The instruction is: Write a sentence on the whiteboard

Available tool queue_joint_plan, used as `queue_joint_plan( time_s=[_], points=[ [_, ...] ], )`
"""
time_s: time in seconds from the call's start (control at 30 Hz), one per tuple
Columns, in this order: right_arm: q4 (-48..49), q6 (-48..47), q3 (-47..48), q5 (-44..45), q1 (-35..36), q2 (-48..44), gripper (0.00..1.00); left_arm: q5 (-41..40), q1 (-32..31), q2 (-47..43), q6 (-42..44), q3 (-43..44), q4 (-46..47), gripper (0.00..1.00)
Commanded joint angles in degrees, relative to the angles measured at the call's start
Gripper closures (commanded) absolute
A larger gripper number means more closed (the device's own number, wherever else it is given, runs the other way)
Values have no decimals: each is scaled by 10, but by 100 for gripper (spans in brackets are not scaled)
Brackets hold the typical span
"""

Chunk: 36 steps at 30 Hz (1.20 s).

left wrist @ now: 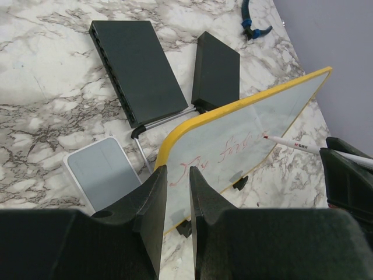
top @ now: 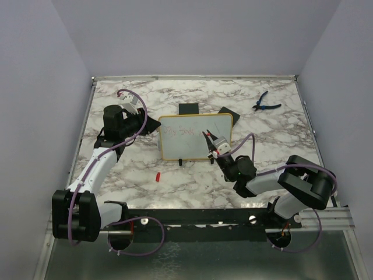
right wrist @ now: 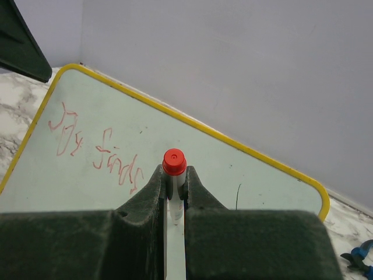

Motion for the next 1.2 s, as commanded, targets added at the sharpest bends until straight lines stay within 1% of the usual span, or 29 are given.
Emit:
queue_joint_plan(
  time_s=[0.0,0.67,1.17],
  points=[
    [121,-3,-9,23,-5,-7,99,1,-4,-6,9,-5,6,77],
    [121,-45,21,26,-5,-3,99,1,-4,-9,8,-6,6,77],
    [121,-37,19,26,-6,-1,99,1,-3,-10,9,-6,6,77]
  ],
)
